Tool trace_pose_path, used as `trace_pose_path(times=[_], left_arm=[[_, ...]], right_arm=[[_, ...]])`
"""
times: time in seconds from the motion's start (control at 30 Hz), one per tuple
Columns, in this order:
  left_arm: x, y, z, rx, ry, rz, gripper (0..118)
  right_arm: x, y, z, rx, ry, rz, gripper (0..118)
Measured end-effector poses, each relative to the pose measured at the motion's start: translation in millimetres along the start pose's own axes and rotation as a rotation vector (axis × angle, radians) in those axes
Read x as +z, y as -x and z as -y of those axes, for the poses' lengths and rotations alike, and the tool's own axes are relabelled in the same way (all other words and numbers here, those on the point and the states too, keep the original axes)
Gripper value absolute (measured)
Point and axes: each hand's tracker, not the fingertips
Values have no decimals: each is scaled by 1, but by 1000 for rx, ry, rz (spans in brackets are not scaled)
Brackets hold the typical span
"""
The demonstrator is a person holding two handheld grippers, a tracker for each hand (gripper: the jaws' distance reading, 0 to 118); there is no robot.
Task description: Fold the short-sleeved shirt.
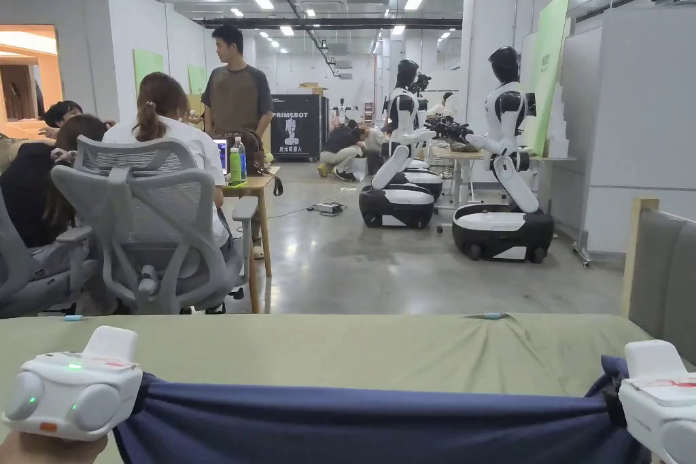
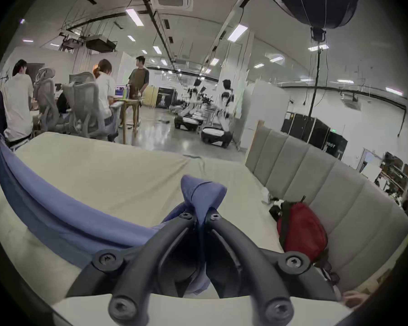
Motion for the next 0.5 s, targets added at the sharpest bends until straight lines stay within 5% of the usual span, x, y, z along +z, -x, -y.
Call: trace_pose_path(times=[0.33, 0.5], left_arm=[[67, 4, 156, 27, 210, 135, 0], [73, 2, 260, 133, 404, 181, 0]], right_arm=[[66, -12, 157, 71, 260, -188, 5], [82, -12, 256, 66, 398, -199, 5]])
